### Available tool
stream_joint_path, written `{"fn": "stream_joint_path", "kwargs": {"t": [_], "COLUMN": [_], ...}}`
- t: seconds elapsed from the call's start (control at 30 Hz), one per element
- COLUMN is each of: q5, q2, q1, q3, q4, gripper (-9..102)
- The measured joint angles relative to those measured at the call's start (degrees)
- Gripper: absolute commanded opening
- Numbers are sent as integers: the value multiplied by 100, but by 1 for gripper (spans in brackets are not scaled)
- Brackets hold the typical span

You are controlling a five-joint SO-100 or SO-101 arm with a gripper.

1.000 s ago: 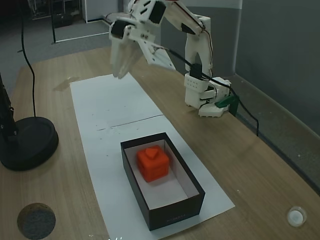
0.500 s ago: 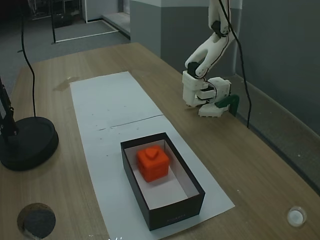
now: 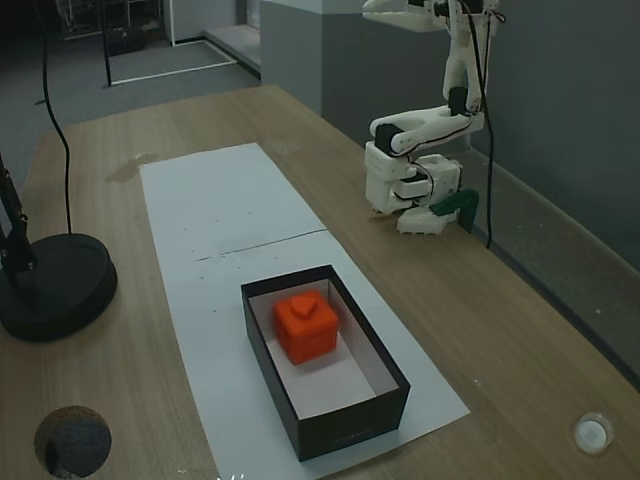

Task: Grab a orange square and put it in the box.

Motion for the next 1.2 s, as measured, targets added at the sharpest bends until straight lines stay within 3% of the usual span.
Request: {"fn": "stream_joint_path", "kwargs": {"t": [0.3, 0.57, 0.93, 1.2], "q5": [-211, -325, -439, 18], "q2": [1283, 1960, 2004, 2004], "q1": [88, 79, 79, 554], "q3": [984, 1863, 3788, 7066], "q4": [-26, -563, -2426, -4509], "gripper": [0, 0, 0, 0]}}
